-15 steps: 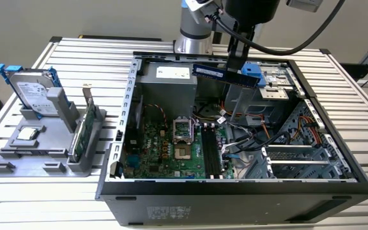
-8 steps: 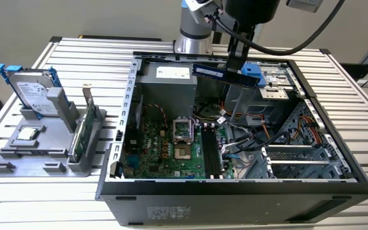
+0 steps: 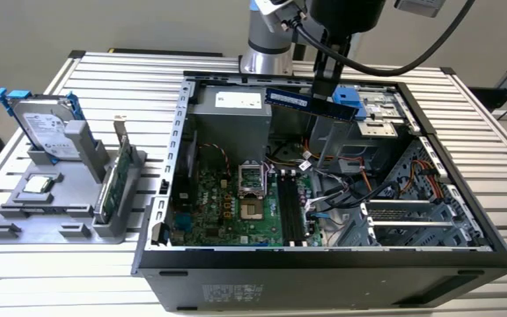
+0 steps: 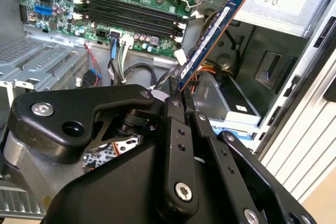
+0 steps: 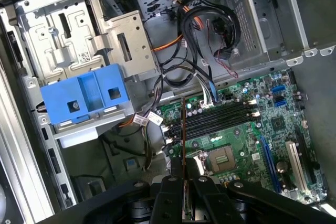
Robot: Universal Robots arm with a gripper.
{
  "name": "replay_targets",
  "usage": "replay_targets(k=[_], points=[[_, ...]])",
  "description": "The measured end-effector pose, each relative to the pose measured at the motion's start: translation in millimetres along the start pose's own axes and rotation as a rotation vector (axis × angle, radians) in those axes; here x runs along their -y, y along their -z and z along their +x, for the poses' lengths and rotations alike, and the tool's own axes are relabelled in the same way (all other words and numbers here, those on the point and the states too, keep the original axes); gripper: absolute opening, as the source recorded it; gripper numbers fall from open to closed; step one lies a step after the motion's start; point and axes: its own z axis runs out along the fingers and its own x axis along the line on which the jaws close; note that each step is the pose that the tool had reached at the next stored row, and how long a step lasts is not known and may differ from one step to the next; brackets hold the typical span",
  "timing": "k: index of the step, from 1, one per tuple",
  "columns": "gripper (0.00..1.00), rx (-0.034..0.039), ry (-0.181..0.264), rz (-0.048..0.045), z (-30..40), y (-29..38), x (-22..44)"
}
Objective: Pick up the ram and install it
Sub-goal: 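Insert the ram into the slot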
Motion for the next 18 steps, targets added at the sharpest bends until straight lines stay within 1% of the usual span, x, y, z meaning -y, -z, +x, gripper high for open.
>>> replay_targets(k=[10, 18], points=[[0.0, 0.0, -0.01, 0.0, 0.0, -0.2, 0.0], [0.0, 0.0004, -0.027, -0.0002, 0.0, -0.1, 0.0]])
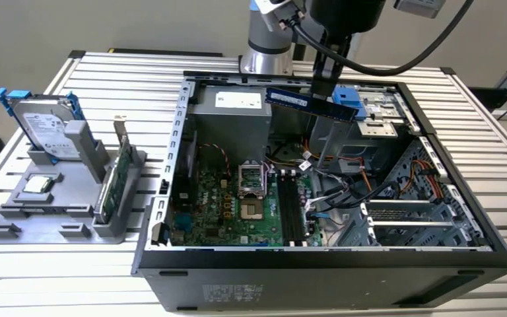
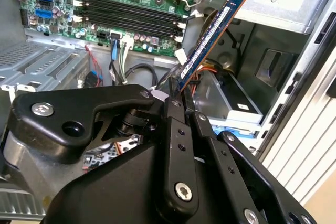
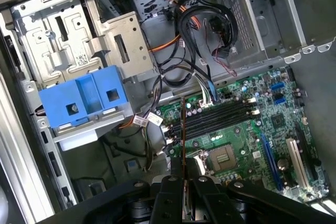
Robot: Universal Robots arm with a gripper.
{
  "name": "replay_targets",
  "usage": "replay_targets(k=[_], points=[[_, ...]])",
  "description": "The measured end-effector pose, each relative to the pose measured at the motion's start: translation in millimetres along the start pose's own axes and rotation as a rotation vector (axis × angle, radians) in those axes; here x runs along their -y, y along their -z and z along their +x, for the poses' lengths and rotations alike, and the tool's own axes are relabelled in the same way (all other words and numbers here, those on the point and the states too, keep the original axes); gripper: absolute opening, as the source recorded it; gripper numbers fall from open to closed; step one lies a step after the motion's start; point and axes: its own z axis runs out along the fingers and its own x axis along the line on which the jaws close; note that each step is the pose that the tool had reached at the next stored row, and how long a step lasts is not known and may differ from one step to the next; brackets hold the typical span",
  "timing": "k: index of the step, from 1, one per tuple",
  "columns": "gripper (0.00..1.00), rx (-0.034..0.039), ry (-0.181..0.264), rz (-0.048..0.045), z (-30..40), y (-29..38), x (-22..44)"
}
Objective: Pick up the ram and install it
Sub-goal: 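Insert the ram into the slot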
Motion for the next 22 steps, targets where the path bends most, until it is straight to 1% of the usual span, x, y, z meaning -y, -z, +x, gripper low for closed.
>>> replay_targets(k=[22], points=[[0.0, 0.0002, -0.02, -0.0001, 0.0, 0.0, 0.0]])
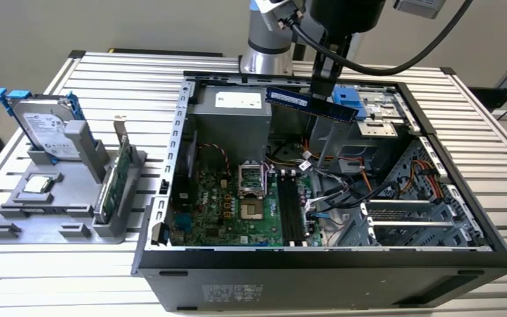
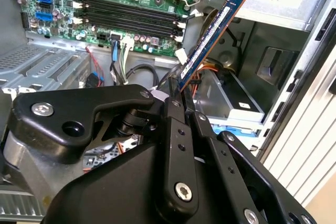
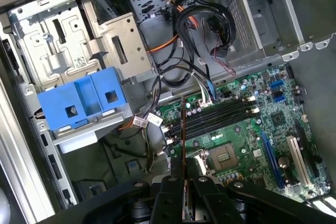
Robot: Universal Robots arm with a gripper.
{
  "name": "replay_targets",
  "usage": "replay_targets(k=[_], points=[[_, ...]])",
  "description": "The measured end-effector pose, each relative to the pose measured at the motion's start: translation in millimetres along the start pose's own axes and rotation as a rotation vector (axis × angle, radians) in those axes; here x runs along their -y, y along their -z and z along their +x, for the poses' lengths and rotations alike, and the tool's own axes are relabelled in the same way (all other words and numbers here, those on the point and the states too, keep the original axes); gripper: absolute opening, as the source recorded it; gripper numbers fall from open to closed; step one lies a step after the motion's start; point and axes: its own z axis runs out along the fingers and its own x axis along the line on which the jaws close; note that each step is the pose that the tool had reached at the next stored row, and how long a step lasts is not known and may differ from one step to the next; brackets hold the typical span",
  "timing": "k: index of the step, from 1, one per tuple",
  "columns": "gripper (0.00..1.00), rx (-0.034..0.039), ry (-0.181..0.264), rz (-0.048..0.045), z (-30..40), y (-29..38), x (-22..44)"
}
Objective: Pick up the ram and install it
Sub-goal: 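Insert the ram into the slot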
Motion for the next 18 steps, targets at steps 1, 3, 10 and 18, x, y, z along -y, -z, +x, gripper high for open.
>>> replay_targets(k=[1, 3, 10, 18], points=[[0.0, 0.0, -0.001, 0.0, 0.0, 0.0, 0.0], [0.0, 0.0, -0.004, 0.0, 0.0, 0.0, 0.0], [0.0, 0.0002, -0.015, -0.0001, 0.0, 0.0, 0.0], [0.0, 0.0004, -0.029, -0.0002, 0.0, 0.0, 0.0]])
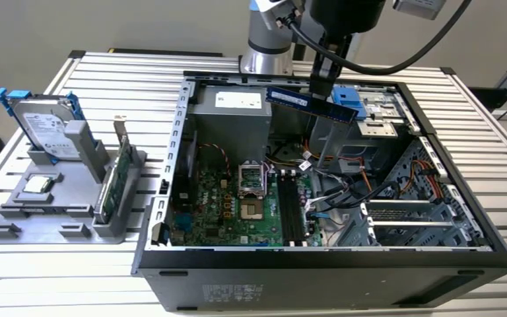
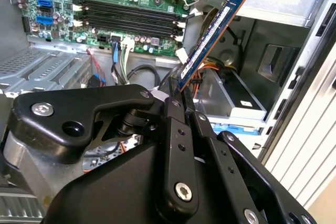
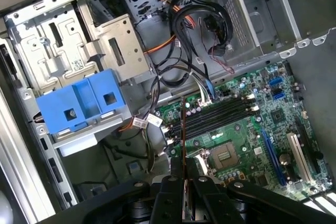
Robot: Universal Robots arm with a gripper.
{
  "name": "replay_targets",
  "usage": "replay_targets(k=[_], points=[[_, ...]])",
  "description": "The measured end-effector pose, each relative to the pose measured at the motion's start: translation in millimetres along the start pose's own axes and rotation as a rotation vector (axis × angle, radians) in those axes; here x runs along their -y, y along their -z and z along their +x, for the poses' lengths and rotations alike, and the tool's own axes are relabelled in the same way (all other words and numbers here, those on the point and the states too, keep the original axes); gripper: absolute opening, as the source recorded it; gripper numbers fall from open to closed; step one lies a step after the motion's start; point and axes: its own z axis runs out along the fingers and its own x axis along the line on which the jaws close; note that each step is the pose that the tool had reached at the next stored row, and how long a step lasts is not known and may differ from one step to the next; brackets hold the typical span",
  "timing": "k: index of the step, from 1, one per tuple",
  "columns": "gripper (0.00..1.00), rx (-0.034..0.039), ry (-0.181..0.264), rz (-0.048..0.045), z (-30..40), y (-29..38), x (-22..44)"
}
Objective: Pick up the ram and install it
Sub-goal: 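Insert the ram into the slot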
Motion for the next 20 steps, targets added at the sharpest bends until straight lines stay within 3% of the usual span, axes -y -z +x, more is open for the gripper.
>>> replay_targets(k=[20], points=[[0.0, 0.0005, -0.035, -0.0002, 0.0, 0.0, 0.0]])
